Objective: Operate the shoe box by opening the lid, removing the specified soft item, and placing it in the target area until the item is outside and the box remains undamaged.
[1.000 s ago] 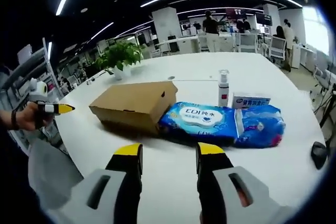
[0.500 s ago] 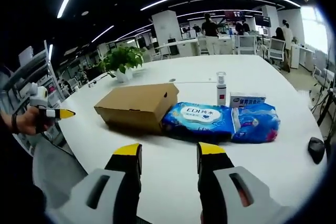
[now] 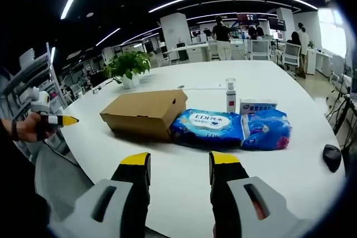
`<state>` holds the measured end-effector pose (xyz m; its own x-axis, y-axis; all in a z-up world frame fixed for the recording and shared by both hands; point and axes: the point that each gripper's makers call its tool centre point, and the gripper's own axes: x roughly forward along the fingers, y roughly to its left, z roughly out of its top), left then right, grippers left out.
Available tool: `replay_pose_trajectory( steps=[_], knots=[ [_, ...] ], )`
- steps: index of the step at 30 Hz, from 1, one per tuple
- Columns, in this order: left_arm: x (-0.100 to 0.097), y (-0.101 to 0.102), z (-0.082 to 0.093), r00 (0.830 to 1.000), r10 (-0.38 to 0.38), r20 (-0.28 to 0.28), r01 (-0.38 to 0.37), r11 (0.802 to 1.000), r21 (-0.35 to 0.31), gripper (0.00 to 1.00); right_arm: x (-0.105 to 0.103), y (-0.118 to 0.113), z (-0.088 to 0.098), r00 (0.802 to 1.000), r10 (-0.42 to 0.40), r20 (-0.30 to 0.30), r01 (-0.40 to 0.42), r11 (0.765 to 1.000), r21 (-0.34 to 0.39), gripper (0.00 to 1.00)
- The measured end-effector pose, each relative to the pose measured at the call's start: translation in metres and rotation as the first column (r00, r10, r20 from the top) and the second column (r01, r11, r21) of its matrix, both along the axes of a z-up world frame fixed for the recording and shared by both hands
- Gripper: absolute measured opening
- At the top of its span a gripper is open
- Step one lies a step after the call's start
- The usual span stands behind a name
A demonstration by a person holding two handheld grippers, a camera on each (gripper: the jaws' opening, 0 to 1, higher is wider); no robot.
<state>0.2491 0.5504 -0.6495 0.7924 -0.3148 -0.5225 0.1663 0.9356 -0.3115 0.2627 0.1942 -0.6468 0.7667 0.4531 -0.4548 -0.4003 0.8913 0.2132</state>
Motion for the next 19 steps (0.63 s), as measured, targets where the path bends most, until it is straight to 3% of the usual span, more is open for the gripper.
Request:
replay_pose_trajectory(
  steps=[19],
  knots=[
    [-0.0027,-0.0079,0.0007,1.000,-0.028,0.005,0.028,1.000,-0.006,0.42,-0.0069,-0.0054,0.0052,1.000,-0.013,0.011,0.013,1.000,-0.014,0.40]
  ],
)
